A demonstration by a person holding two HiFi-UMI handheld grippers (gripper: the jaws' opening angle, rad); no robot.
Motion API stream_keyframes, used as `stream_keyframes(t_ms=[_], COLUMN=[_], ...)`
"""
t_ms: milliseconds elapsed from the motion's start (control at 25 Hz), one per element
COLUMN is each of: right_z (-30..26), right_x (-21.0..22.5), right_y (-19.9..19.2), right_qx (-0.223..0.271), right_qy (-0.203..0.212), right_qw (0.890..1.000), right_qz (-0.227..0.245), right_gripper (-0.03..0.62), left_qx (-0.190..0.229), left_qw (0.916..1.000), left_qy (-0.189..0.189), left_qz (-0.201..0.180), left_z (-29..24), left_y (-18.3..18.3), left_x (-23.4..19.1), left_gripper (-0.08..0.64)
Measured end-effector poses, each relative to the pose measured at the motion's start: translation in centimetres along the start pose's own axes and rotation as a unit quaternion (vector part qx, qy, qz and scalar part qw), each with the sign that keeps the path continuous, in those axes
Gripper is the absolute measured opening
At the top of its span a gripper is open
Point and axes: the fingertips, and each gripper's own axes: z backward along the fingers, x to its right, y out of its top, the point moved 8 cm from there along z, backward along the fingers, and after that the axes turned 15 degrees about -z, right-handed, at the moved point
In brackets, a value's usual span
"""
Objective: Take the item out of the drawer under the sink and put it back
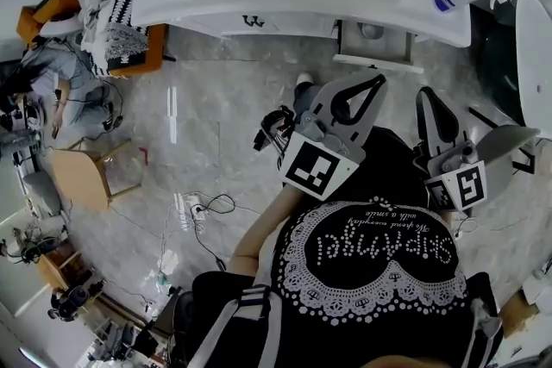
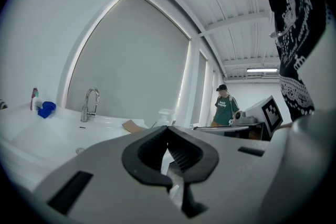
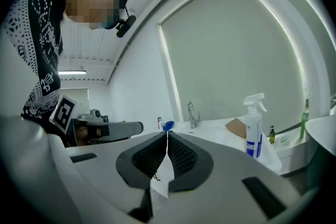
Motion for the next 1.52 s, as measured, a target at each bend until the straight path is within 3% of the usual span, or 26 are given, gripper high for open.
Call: stream_keyframes(t_ms=[1040, 1200, 1400, 1520], right_z=[-0.1, -0.8, -1.2, -1.7], right_x=[-0.6, -1.9, -1.6, -0.7], right_y=[-0.3, -0.4, 0.1, -0.2], right_qx=[0.0, -0.002, -0.001, -0.026], right_qy=[-0.01, 0.01, 0.011, 0.001], right_qw=[1.0, 1.0, 1.0, 0.997], right_qz=[0.002, 0.002, 0.024, 0.076], right_gripper=[0.02, 0.018, 0.018, 0.018], left_qx=[0.008, 0.014, 0.022, 0.013], left_qw=[0.9999, 0.9995, 0.9978, 0.9978], left_qy=[0.005, 0.023, 0.038, 0.04], left_qz=[-0.005, 0.018, 0.05, 0.052], left_z=[1.3, 2.0, 1.9, 2.0], left_y=[0.3, 0.3, 0.2, 0.1], left_x=[-0.5, -1.0, -1.5, -1.7], left_gripper=[0.005, 0.005, 0.005, 0.003])
